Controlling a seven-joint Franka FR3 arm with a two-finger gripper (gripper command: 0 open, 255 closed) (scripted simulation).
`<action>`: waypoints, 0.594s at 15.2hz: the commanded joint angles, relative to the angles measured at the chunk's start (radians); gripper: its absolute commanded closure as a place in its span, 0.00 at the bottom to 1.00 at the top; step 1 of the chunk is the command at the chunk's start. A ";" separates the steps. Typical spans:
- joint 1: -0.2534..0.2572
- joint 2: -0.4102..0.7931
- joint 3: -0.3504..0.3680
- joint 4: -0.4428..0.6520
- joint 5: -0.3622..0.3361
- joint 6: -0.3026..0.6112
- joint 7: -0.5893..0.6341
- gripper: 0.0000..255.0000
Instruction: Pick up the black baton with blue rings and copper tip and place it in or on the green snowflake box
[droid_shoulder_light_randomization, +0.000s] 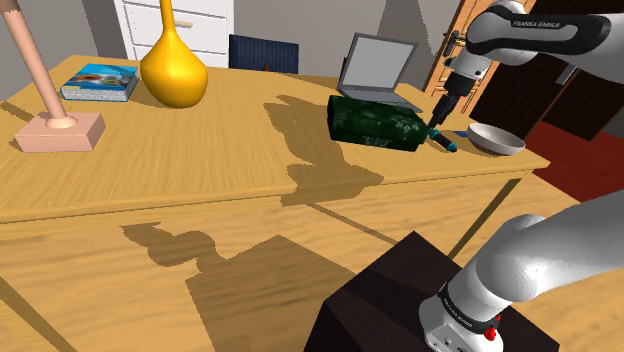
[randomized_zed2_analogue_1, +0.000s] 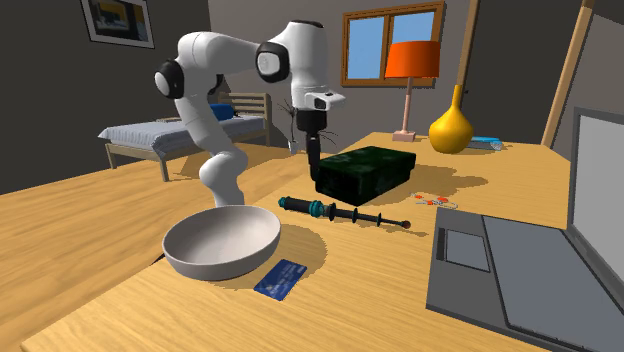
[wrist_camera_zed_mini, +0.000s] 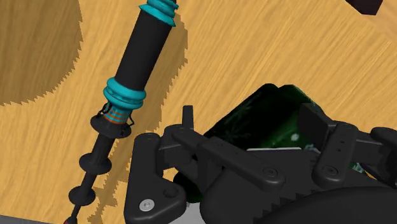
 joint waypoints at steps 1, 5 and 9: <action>0.007 0.073 -0.059 0.058 0.029 0.020 -0.070 0.00; 0.020 0.236 -0.175 0.190 0.135 0.026 -0.220 0.00; -0.005 0.438 -0.275 0.351 0.297 -0.006 -0.388 0.00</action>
